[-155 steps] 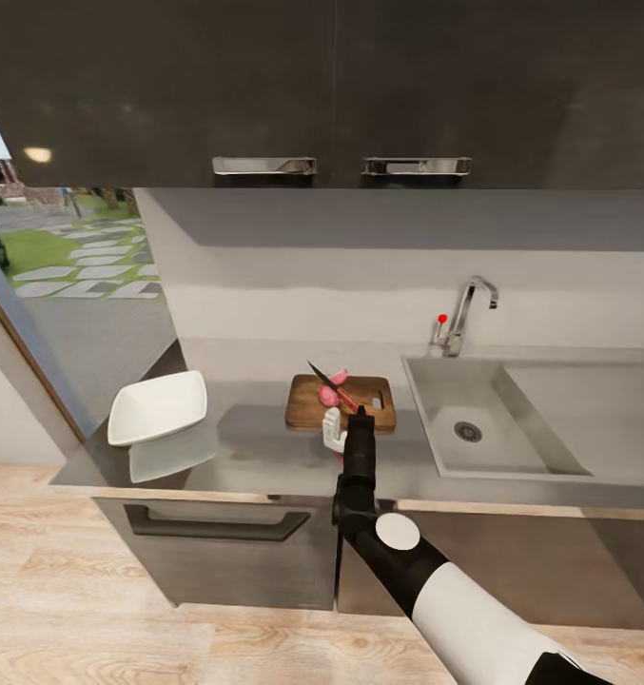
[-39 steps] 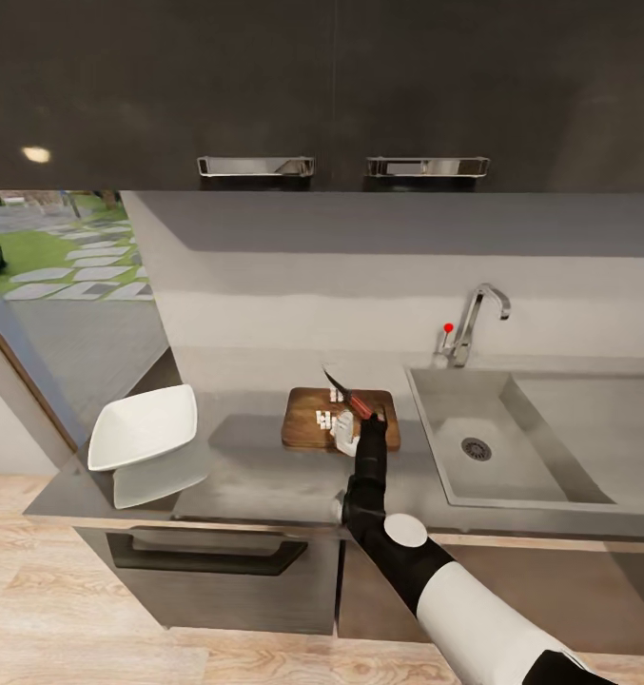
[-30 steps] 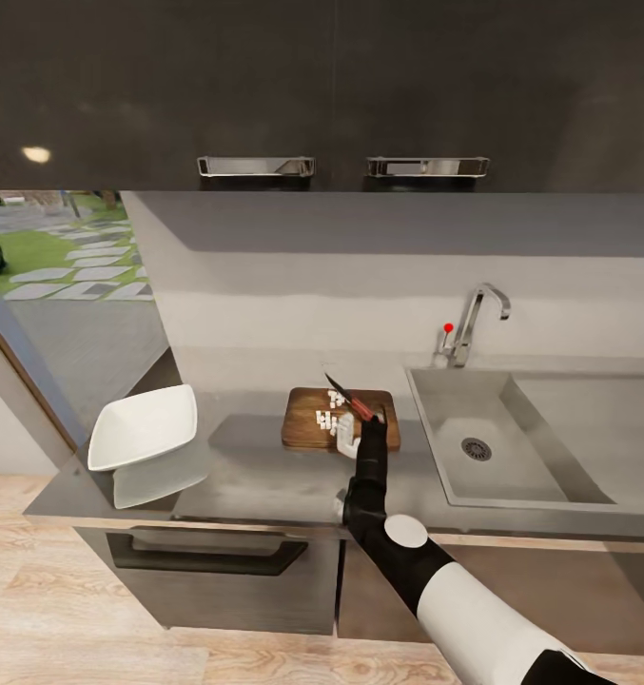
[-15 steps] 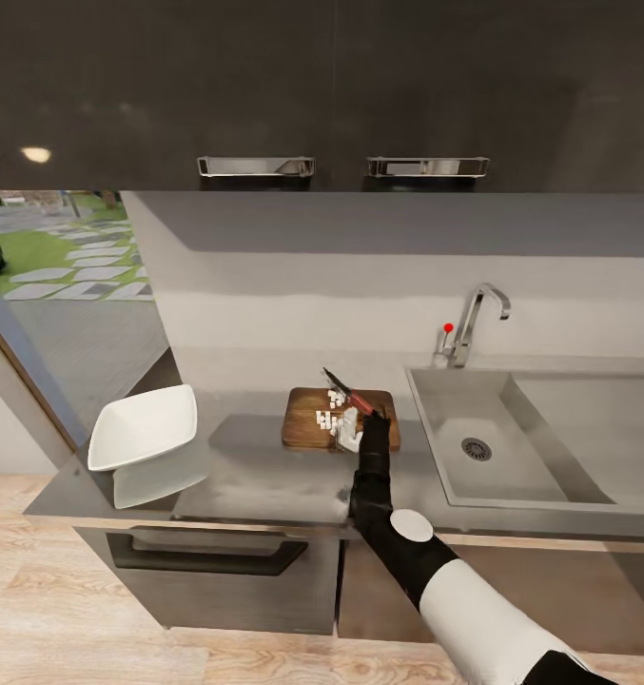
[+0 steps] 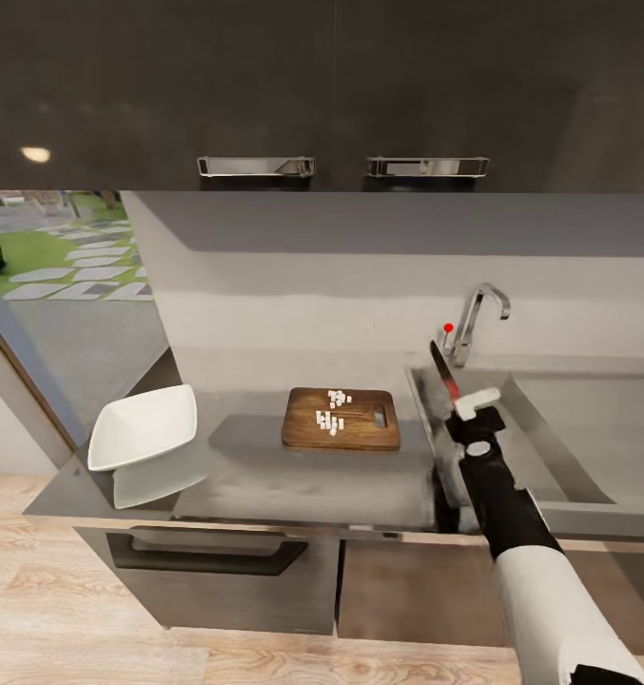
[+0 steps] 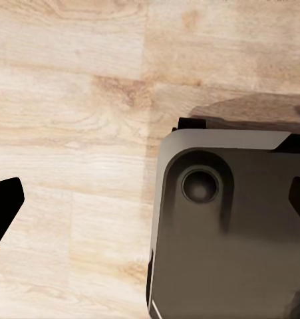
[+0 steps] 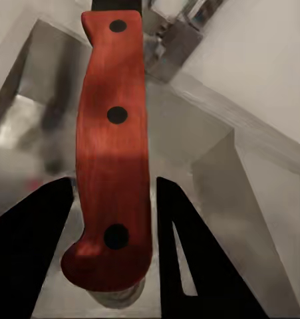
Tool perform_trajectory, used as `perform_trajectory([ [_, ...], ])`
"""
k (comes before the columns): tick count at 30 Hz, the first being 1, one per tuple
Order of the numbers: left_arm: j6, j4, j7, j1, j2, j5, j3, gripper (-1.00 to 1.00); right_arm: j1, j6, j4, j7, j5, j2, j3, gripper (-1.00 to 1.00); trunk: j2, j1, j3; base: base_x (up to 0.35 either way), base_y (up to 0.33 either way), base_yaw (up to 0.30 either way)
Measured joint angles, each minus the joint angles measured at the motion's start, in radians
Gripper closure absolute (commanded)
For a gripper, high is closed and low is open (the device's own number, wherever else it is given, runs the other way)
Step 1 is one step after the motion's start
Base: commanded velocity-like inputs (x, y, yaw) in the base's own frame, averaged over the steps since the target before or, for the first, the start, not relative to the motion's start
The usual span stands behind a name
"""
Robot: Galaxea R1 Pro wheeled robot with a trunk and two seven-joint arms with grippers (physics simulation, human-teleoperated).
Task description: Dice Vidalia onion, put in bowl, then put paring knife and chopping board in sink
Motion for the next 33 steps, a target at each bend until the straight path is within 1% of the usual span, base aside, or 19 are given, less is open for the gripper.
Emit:
perform_trajectory([
  [2, 0.000, -0.001, 0.000, 0.000, 0.000, 0.000, 0.000, -1.00, 0.000, -0.002, 0.005, 0.108, -0.122, -0.051, -0.043, 1.00, 0.000, 0.000, 0.000, 0.000, 0.000, 0.000],
  [3, 0.000, -0.001, 0.000, 0.000, 0.000, 0.000, 0.000, -1.00, 0.000, -0.001, 0.006, 0.153, -0.164, -0.073, -0.058, 1.00, 0.000, 0.000, 0.000, 0.000, 0.000, 0.000],
  [4, 0.000, -0.001, 0.000, 0.000, 0.000, 0.000, 0.000, -1.00, 0.000, 0.001, 0.008, 0.192, -0.193, -0.090, -0.069, 1.00, 0.000, 0.000, 0.000, 0.000, 0.000, 0.000],
  [6, -0.001, -0.001, 0.000, 0.000, 0.000, 0.000, 0.000, -1.00, 0.000, 0.013, 0.010, 0.239, -0.223, -0.109, -0.081, 1.00, 0.000, 0.000, 0.000, 0.000, 0.000, 0.000],
  [8, -0.001, -0.001, 0.000, 0.000, 0.001, 0.000, 0.000, -1.00, 0.000, 0.037, 0.028, 0.261, -0.235, -0.116, -0.087, 1.00, 0.000, 0.000, 0.000, 0.000, 0.000, 0.000],
  [10, -0.002, -0.001, 0.000, 0.000, 0.002, 0.000, 0.000, -1.00, 0.000, 0.049, 0.073, 0.272, -0.241, -0.123, -0.095, 1.00, 0.000, 0.000, 0.000, 0.000, 0.000, 0.000],
  [11, -0.002, -0.001, 0.000, 0.000, 0.003, 0.000, 0.000, -1.00, 0.000, 0.052, 0.099, 0.275, -0.244, -0.126, -0.107, 1.00, 0.000, 0.000, 0.000, 0.000, 0.000, 0.000],
  [13, -0.002, -0.001, 0.000, 0.000, 0.003, 0.000, 0.000, -1.00, 0.000, 0.054, 0.128, 0.279, -0.249, -0.131, -0.139, 1.00, 0.000, 0.000, 0.000, 0.000, 0.000, 0.000],
  [16, -0.001, -0.001, 0.000, 0.000, 0.003, 0.000, 0.000, -1.00, 0.000, 0.054, 0.151, 0.283, -0.254, -0.135, -0.215, 1.00, 0.000, 0.000, 0.000, 0.000, 0.000, 0.000],
  [17, -0.002, -0.001, 0.000, 0.000, 0.003, 0.000, 0.000, -1.00, 0.000, 0.055, 0.154, 0.287, -0.255, -0.136, -0.232, 1.00, 0.000, 0.000, 0.000, 0.000, 0.000, 0.000],
  [19, -0.001, -0.001, 0.000, 0.000, 0.003, 0.000, 0.000, -1.00, 0.000, 0.057, 0.158, 0.304, -0.254, -0.137, -0.249, 1.00, 0.000, 0.000, 0.000, 0.000, 0.000, 0.000],
  [23, -0.001, -0.001, 0.000, 0.000, 0.003, 0.000, 0.000, -1.00, 0.000, 0.057, 0.159, 0.321, -0.253, -0.139, -0.261, 1.00, 0.000, 0.000, 0.000, 0.000, 0.000, 0.000],
  [28, -0.001, -0.001, 0.000, 0.000, 0.003, 0.000, 0.000, -1.00, 0.000, 0.058, 0.160, 0.325, -0.254, -0.158, -0.264, 1.00, 0.000, 0.000, 0.000, 0.000, 0.000, 0.000],
  [33, 0.000, -0.001, 0.000, 0.000, 0.003, 0.000, 0.000, -1.00, 0.000, 0.058, 0.160, 0.326, -0.255, -0.163, -0.265, 1.00, 0.000, 0.000, 0.000, 0.000, 0.000, 0.000],
])
